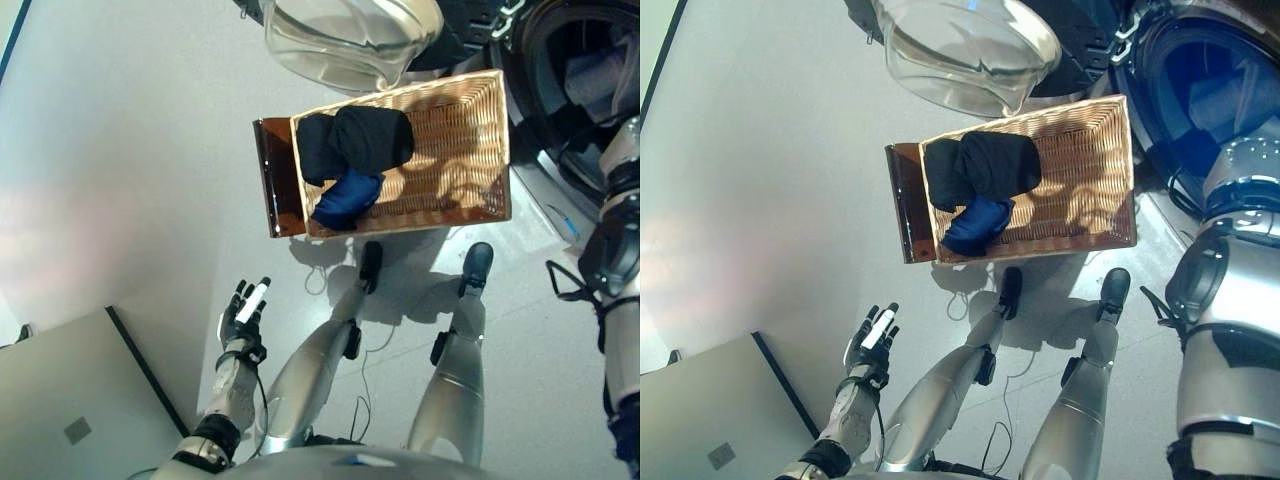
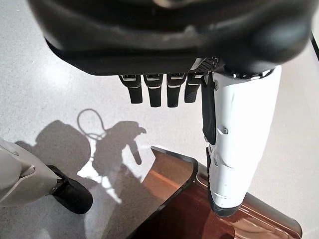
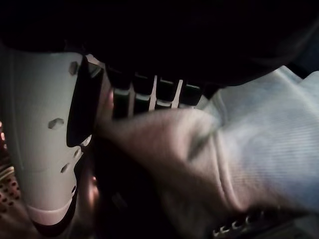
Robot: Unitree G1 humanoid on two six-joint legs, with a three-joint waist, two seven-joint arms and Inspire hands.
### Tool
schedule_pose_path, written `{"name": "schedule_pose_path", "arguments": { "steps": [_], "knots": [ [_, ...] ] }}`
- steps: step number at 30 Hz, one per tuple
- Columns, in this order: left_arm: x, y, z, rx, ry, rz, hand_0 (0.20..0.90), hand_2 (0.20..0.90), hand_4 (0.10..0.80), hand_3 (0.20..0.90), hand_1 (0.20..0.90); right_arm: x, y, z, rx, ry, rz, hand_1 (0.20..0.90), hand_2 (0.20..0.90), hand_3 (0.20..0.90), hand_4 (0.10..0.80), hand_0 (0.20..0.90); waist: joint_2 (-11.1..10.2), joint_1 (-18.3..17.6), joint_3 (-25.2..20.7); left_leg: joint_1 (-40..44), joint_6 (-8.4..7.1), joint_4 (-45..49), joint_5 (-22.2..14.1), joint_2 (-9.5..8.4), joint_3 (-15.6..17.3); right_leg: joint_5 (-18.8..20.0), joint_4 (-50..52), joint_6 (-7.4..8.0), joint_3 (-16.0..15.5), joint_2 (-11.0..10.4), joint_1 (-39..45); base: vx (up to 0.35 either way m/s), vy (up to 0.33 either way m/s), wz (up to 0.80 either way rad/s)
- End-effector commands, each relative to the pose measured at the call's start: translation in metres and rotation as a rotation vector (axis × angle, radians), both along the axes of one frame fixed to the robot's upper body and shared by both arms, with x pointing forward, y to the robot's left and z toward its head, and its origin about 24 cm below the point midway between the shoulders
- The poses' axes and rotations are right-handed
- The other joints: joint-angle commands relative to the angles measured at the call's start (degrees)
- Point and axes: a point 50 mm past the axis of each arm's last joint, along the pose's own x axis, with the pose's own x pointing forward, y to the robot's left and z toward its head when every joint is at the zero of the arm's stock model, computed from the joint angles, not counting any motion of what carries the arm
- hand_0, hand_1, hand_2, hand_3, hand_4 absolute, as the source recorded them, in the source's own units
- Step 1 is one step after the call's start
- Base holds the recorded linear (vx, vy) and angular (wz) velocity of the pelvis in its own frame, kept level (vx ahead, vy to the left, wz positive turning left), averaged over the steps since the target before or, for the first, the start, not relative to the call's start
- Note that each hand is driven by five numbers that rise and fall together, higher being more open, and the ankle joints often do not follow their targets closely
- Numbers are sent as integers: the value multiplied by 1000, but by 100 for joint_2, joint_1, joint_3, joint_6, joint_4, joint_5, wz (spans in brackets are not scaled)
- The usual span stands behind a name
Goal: Pick up the clothes and place them into the washing machine
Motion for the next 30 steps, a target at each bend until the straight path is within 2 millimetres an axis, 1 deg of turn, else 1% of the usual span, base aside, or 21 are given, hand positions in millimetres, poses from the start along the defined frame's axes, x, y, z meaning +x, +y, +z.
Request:
{"name": "schedule_pose_path", "arguments": {
  "steps": [1, 4, 11, 12, 13, 16, 17, 19, 20, 21, 25, 26, 27, 28, 29, 30],
  "knots": [
    [-5, 37, 2, 121, -6, 75, 900, 900, 800, 900, 900, -47, -17, 96, -347, -122, -191, 900, 900, 900, 800, 900, -26, -106, -392, 369, -665, -48, -486, 499, 151, -660, 616, -108, 119, -13, 82, 0, 0, 0],
    [-5, 38, 2, 123, -4, 82, 900, 900, 800, 900, 900, -44, -16, 93, -348, -104, -185, 900, 900, 900, 800, 900, -55, -105, -397, 395, -663, -48, -487, 492, 146, -651, 590, -108, 100, -15, 137, 0, 0, 0],
    [-6, 44, 2, 131, 5, 105, 900, 900, 800, 900, 900, -31, -9, 76, -363, -22, -150, 900, 900, 900, 800, 900, -165, -100, -410, 491, -665, -48, -476, 527, 131, -638, 530, -126, 31, 10, 302, 0, 0, 0],
    [-5, 44, 2, 129, 3, 112, 900, 900, 800, 900, 900, -24, -5, 67, -368, 8, -131, 900, 900, 900, 800, 900, -204, -97, -406, 510, -666, -48, -475, 541, 124, -639, 527, -127, -8, 23, 344, 0, 0, 0],
    [-6, 45, 2, 131, 4, 113, 900, 900, 800, 900, 900, -24, -5, 66, -367, 10, -130, 900, 900, 900, 800, 900, -210, -105, -404, 518, -667, -48, -475, 543, 120, -638, 522, -128, -14, 24, 356, 0, 0, 0],
    [-6, 49, 2, 132, 10, 142, 900, 900, 800, 900, 900, -7, 9, 37, -368, 67, -80, 900, 900, 900, 800, 900, -330, -136, -388, 596, -651, -48, -465, 586, 79, -645, 508, -157, -83, 68, 491, -10, -11, 3],
    [-6, 49, 2, 134, 10, 142, 900, 900, 800, 900, 900, -7, 9, 37, -367, 68, -80, 900, 900, 900, 800, 900, -336, -139, -387, 602, -652, -48, -466, 586, 77, -645, 506, -158, -86, 68, 499, -10, -10, 10],
    [-7, 50, 1, 125, 19, 163, 900, 900, 800, 900, 900, 5, 24, 17, -392, 116, -38, 900, 900, 900, 800, 900, -430, -151, -371, 670, -636, -48, -473, 629, 72, -665, 495, -180, -123, 105, 590, -5, -1, 9],
    [-8, 52, 0, 128, 23, 166, 900, 900, 800, 900, 900, 6, 27, 14, -390, 121, -37, 900, 900, 900, 800, 900, -447, -163, -371, 691, -637, -48, -478, 632, 72, -666, 489, -182, -126, 109, 614, 0, 0, 0],
    [-7, 53, 1, 129, 19, 170, 900, 900, 800, 900, 900, 10, 32, 6, -414, 159, -19, 900, 900, 900, 800, 900, -481, -165, -364, 723, -633, -48, -474, 648, 78, -670, 485, -189, -138, 118, 649, -2, -9, -4],
    [-7, 57, 3, 127, 15, 208, 900, 900, 800, 900, 900, 25, 65, -26, -518, 243, 59, 900, 900, 900, 800, 900, -619, -217, -300, 833, -599, -48, -477, 689, 85, -682, 489, -215, -146, 153, 777, -16, 3, -8],
    [-7, 59, 3, 128, 13, 216, 900, 900, 800, 900, 900, 29, 76, -36, -589, 296, 92, 900, 900, 900, 800, 900, -662, -240, -271, 876, -594, -48, -485, 701, 81, -697, 495, -218, -155, 164, 827, -19, -5, -5],
    [-7, 61, 4, 129, 12, 233, 900, 900, 800, 900, 900, 33, 93, -53, -681, 359, 135, 900, 900, 900, 800, 900, -725, -273, -238, 892, -584, -40, -468, 709, 89, -677, 490, -233, -162, 179, 840, -14, 5, -4],
    [-8, 61, 4, 130, 13, 234, 900, 900, 800, 900, 900, 33, 95, -53, -681, 363, 135, 900, 900, 900, 800, 900, -730, -278, -241, 899, -584, -41, -468, 709, 90, -677, 490, -233, -162, 179, 846, -24, 11, -6],
    [-8, 64, 5, 135, 8, 247, 900, 900, 800, 900, 900, 36, 113, -67, -765, 416, 183, 900, 900, 900, 800, 900, -799, -300, -199, 913, -583, -38, -464, 732, 103, -654, 482, -237, -169, 195, 869, -18, 6, -6],
    [-8, 64, 5, 132, 8, 255, 900, 900, 800, 900, 900, 37, 123, -77, -791, 440, 208, 900, 900, 900, 800, 900, -836, -322, -184, 930, -579, -37, -463, 740, 105, -644, 470, -240, -158, 211, 888, -20, 7, -4]
  ]
}}
